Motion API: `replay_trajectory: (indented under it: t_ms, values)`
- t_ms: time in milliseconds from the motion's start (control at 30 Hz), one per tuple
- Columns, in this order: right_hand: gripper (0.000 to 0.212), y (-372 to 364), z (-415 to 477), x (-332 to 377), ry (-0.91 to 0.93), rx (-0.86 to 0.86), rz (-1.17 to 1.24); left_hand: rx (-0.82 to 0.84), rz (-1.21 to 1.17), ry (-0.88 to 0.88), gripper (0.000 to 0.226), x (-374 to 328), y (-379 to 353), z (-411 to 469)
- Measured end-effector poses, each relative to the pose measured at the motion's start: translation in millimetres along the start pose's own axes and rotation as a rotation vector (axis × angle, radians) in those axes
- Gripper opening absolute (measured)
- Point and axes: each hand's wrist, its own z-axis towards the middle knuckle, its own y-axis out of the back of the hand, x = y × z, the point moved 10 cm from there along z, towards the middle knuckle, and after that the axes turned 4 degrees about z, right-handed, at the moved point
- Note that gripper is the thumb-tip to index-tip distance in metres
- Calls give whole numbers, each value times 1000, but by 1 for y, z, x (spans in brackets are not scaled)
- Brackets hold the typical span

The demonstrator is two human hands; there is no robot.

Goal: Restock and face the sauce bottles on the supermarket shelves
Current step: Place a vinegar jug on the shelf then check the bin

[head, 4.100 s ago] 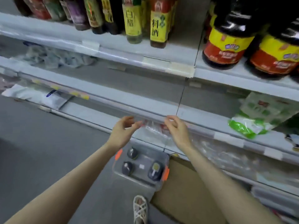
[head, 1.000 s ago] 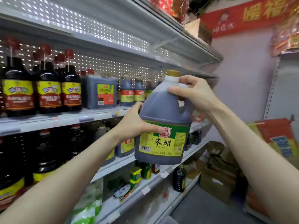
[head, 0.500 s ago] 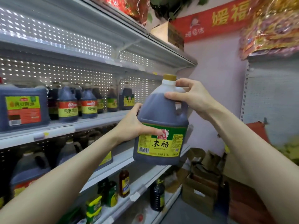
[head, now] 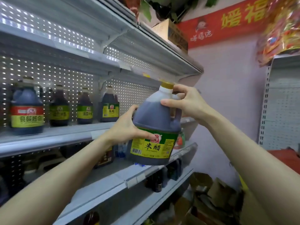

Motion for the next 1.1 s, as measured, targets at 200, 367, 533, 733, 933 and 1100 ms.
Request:
replay_trajectory:
  t_ms: [200,367,533,733,933,1100]
  values:
    - [27,3,89,-62,71,60,49,-64,22,43,90,53,-4,85]
    - [32,-18,155,-111,149,134,133,-152,85,89,91,92,4,126]
    - [39,-50,225,-154,218,244,209,-307,113,148,82,137,17,164]
    - [38,-78,304,-185,317,351,332,-465,228,205,84,174,47,214]
    - [39,-119,356,-200,404,437,468,-587,330,267,93,202,76,234]
    - [41,-150,378,-212,418,454,553,-628,348,331,84,215,90,237]
